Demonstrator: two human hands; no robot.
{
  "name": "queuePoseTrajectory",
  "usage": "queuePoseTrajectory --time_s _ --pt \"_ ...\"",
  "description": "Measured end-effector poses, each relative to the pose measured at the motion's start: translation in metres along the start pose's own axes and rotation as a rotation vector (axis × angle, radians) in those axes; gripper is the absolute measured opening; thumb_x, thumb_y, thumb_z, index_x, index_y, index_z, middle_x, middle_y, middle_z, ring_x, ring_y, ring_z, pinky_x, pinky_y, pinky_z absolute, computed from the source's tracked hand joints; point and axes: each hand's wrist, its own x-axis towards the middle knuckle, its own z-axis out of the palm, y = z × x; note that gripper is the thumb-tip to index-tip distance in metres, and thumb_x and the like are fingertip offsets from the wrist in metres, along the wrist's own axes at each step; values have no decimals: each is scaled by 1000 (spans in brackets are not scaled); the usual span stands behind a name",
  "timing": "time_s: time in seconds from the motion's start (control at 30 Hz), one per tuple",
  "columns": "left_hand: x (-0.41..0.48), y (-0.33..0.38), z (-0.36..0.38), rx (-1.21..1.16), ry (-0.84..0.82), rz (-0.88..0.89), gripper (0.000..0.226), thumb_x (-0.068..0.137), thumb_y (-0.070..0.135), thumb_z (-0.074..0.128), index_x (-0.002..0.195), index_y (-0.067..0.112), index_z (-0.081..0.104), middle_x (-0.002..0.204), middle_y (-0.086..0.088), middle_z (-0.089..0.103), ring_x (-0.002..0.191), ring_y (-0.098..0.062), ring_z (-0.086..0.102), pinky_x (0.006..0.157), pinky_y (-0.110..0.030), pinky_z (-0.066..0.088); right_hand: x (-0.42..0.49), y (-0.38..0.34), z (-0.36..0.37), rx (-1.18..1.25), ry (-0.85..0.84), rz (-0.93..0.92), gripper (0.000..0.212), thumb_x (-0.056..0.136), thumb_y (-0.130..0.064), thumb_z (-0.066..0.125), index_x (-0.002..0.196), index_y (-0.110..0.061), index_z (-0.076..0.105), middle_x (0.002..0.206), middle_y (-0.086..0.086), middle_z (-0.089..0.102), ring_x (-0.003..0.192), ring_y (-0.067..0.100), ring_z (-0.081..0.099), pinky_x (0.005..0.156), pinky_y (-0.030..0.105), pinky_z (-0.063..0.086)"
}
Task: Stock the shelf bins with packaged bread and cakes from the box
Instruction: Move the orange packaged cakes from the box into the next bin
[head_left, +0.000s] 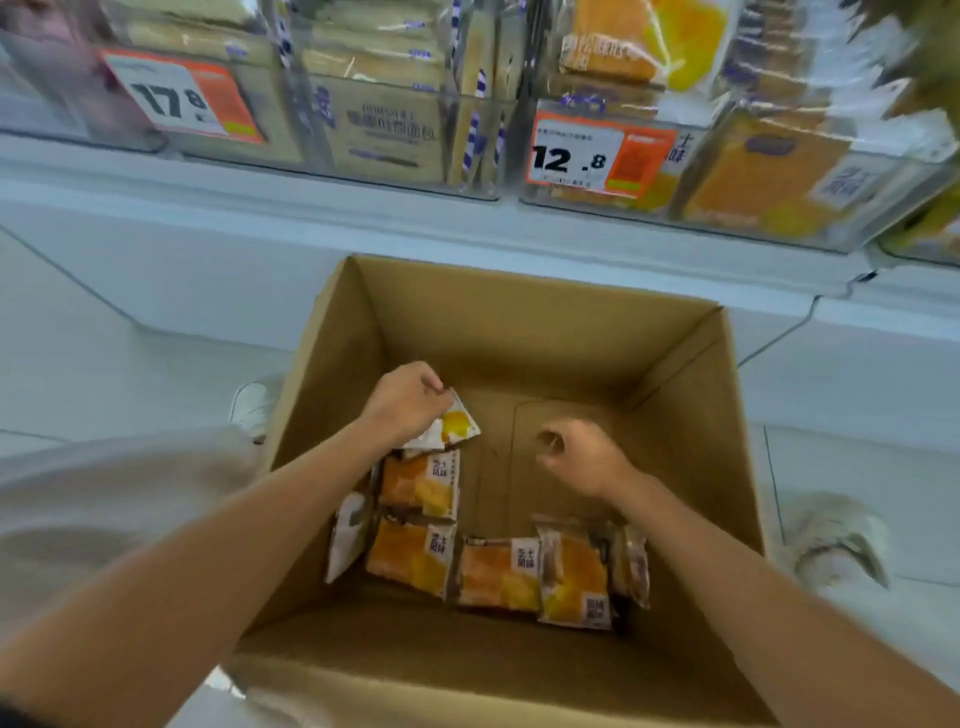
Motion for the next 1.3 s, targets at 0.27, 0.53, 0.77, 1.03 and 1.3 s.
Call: queuePoseTrajectory --time_s 0.27,0.53,0.77,1.03,1.3 --pt "13 -69 53 -105 -105 -265 15 90 11 67 104 6 64 98 -5 61 82 -16 56 57 -21 39 30 32 123 39 -528 100 51 95 -19 60 144 -18 44 144 4 48 129 22 49 107 33 41" --pt "9 -86 66 -256 -156 -387 11 90 10 66 89 19 59 104 -8 67 95 -23 63 85 -37 53 36 33 157 -142 -567 7 8 93 -20 59 101 -17 58 111 9 61 104 29 58 81 34 45" --pt "4 -60 51 -393 -423 -292 65 80 22 81 137 21 50 131 4 56 117 -13 55 90 -24 45 48 11 58 451 -409 -3 18 86 -15 70 103 -21 65 105 0 67 98 18 65 91 39 53" --pt "10 -51 34 -536 -40 -265 27 79 10 81 97 14 61 90 -1 68 79 -13 65 57 -18 51 36 -6 29 627 132 96 71 84 -11 73 146 -18 37 130 -1 49 118 10 47 91 22 42" --pt "13 -75 37 -669 101 -336 32 82 6 77 109 15 62 97 -3 69 81 -10 66 61 -21 51 38 -7 153 727 -415 354 74 81 -22 78 142 -7 40 139 7 50 128 23 49 97 28 43"
